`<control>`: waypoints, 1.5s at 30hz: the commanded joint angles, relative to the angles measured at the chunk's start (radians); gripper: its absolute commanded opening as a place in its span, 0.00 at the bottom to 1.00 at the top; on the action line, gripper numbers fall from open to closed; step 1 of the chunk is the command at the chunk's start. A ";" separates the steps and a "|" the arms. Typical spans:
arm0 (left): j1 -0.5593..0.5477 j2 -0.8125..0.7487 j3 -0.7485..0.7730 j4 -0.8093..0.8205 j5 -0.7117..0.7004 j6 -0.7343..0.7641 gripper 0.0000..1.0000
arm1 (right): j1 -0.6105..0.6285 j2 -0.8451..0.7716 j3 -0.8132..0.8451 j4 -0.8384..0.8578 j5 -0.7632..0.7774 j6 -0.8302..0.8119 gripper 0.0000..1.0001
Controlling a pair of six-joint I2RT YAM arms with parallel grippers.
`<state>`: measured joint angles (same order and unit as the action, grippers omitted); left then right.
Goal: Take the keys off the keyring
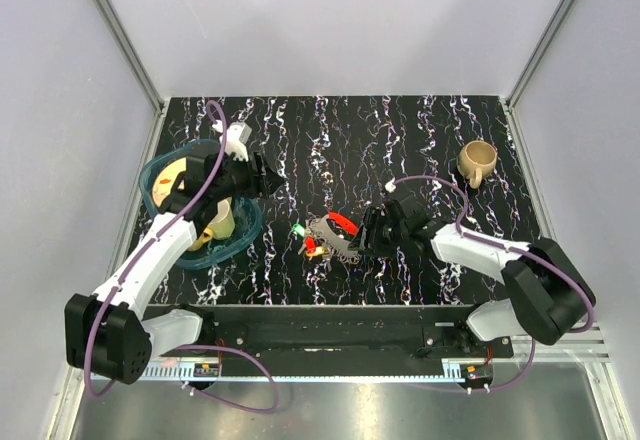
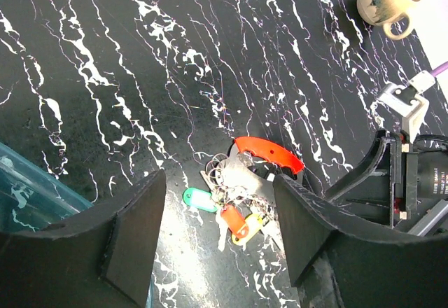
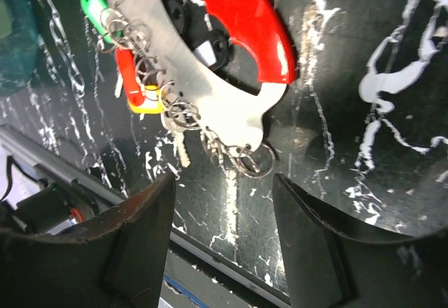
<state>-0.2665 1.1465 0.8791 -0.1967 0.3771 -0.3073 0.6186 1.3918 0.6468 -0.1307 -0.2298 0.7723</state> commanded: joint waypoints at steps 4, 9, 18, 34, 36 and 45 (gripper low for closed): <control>0.004 -0.030 0.046 0.025 0.046 -0.029 0.66 | -0.005 0.047 -0.039 0.180 -0.031 -0.018 0.62; 0.004 -0.034 0.046 0.019 0.034 -0.027 0.66 | -0.006 0.142 -0.029 0.241 -0.048 -0.042 0.61; 0.004 -0.050 0.043 0.011 0.019 -0.029 0.66 | -0.005 0.208 -0.042 0.367 -0.094 0.005 0.57; 0.004 0.016 0.035 0.042 0.011 0.002 0.65 | -0.003 0.286 -0.062 0.600 -0.042 0.104 0.00; 0.004 0.038 0.041 0.028 0.014 -0.001 0.63 | -0.005 0.286 -0.064 0.635 -0.052 0.111 0.00; -0.115 0.090 0.003 -0.079 -0.135 0.017 0.61 | -0.005 0.274 -0.039 0.687 -0.088 0.099 0.00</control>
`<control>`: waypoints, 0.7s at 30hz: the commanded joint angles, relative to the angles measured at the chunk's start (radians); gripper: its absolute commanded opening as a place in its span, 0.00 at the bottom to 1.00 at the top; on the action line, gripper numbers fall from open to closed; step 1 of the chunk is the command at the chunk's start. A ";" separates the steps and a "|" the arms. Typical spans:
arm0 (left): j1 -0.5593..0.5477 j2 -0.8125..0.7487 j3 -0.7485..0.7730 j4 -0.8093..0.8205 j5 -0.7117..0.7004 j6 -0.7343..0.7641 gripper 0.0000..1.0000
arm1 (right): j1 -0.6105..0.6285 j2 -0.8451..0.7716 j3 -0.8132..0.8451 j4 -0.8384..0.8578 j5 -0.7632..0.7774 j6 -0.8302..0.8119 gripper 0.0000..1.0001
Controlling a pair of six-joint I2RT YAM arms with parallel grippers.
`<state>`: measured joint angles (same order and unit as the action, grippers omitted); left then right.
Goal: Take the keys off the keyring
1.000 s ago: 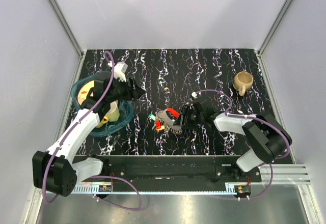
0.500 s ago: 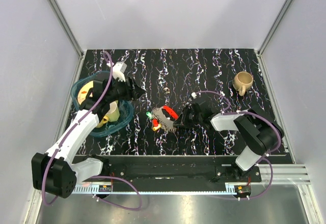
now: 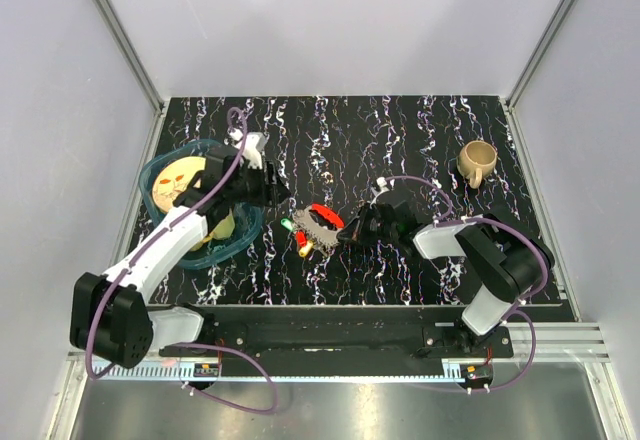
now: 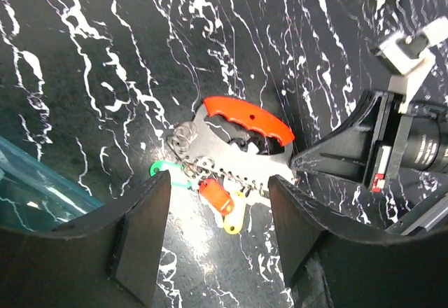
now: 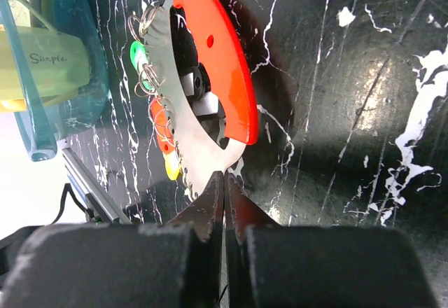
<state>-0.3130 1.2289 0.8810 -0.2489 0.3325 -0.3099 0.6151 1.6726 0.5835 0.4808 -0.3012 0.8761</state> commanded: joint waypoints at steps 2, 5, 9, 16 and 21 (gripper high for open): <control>-0.087 0.026 0.000 -0.024 -0.099 -0.001 0.61 | -0.002 -0.005 0.027 0.088 -0.026 -0.006 0.00; -0.104 0.067 0.013 -0.007 -0.092 -0.001 0.61 | -0.002 0.007 0.036 0.090 -0.036 -0.017 0.00; -0.123 0.121 0.050 -0.010 -0.053 0.021 0.59 | -0.003 0.003 0.045 0.102 -0.049 -0.017 0.00; -0.166 0.216 0.109 -0.006 -0.069 0.187 0.58 | -0.002 -0.005 0.052 0.104 -0.059 -0.048 0.00; -0.166 0.337 0.249 -0.101 0.087 0.358 0.62 | -0.003 0.012 0.055 0.122 -0.091 -0.081 0.00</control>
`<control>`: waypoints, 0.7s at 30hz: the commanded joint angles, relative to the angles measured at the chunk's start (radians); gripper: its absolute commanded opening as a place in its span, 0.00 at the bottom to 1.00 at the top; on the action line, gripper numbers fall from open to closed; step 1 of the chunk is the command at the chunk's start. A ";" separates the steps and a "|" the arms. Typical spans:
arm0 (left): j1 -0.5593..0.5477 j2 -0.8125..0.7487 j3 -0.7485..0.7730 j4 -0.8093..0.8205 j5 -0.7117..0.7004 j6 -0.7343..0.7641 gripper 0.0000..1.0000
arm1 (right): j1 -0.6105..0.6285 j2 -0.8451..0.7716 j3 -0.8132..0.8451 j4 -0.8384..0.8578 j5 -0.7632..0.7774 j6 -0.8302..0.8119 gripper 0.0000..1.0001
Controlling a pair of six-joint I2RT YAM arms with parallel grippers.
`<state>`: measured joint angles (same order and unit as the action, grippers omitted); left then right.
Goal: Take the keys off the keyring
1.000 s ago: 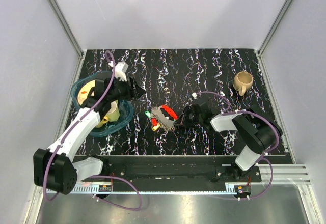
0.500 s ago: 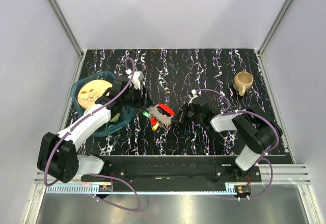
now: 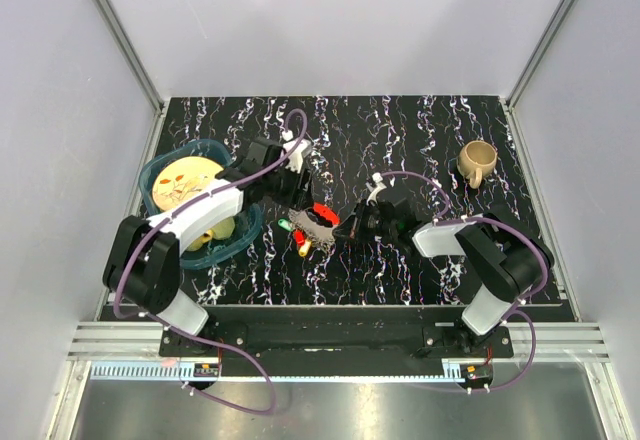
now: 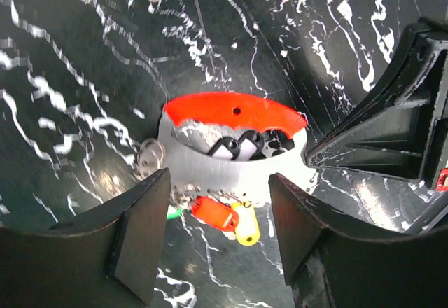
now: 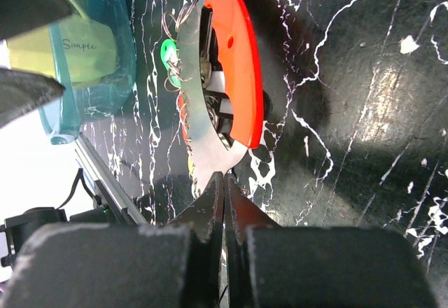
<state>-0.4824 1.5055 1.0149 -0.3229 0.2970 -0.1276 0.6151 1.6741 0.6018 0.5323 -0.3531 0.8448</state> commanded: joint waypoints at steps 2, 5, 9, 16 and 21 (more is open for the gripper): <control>0.004 0.071 0.120 -0.024 0.156 0.304 0.63 | -0.002 0.015 0.038 0.077 -0.047 -0.064 0.00; 0.004 0.091 0.120 0.002 0.110 0.436 0.64 | -0.002 0.021 0.044 0.075 -0.050 -0.073 0.00; 0.002 0.120 0.107 0.033 0.145 0.580 0.65 | -0.002 0.032 0.072 0.052 -0.058 -0.093 0.00; 0.001 0.151 0.048 0.179 0.246 0.746 0.65 | -0.003 0.064 0.087 0.071 -0.075 -0.095 0.00; -0.002 0.186 0.088 0.161 0.212 0.856 0.64 | -0.002 0.093 0.098 0.093 -0.099 -0.095 0.00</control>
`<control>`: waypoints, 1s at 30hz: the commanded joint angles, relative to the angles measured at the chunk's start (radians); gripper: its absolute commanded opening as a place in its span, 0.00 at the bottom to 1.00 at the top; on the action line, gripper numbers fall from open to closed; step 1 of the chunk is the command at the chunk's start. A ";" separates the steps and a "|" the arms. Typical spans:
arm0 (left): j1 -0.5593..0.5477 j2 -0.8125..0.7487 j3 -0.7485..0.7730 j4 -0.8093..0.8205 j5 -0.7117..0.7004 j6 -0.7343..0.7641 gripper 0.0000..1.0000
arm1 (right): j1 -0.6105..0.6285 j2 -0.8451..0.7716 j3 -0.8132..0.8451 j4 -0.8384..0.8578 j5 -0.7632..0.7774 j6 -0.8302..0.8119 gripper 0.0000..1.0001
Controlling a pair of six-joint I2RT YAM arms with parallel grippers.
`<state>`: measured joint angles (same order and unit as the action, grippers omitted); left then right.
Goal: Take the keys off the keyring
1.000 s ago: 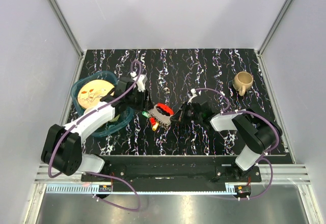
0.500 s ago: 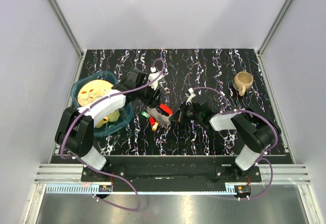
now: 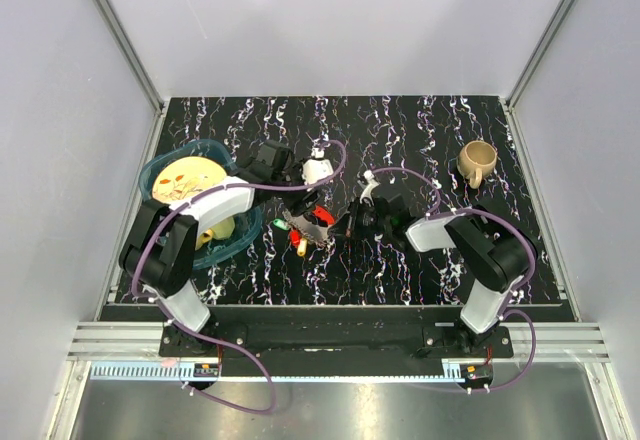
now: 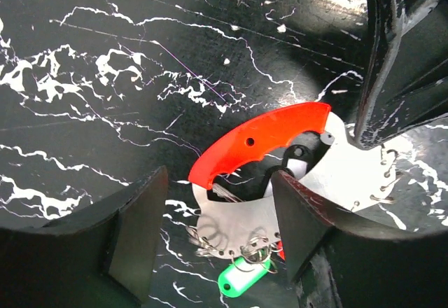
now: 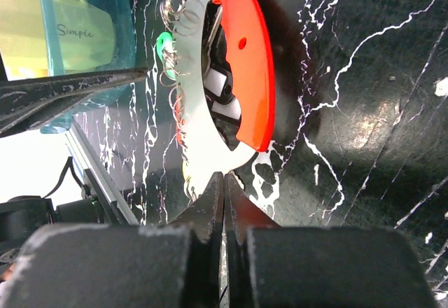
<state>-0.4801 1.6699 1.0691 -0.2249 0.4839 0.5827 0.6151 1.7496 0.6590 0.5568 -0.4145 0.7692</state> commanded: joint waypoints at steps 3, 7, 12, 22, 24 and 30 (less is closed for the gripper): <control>-0.005 0.051 0.071 -0.005 0.013 0.238 0.63 | -0.002 0.027 0.044 0.078 -0.043 -0.016 0.00; -0.005 0.065 0.088 -0.050 0.035 0.316 0.63 | -0.003 0.030 0.048 0.077 -0.052 -0.022 0.00; -0.006 0.097 0.117 -0.136 0.024 0.388 0.62 | -0.002 0.001 0.047 0.060 -0.044 -0.038 0.00; 0.003 0.006 0.080 -0.001 -0.016 0.177 0.57 | -0.002 -0.016 0.096 -0.096 0.078 -0.057 0.18; 0.026 -0.044 0.046 0.149 -0.065 -0.020 0.58 | -0.002 -0.028 0.152 -0.234 0.108 -0.106 0.27; 0.196 -0.104 0.202 0.077 -0.194 -0.540 0.62 | 0.041 -0.050 0.281 -0.409 0.091 -0.235 0.48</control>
<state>-0.3946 1.6238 1.1244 -0.1761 0.4011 0.4538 0.6178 1.7573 0.8307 0.2916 -0.3523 0.6479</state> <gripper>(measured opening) 0.614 0.420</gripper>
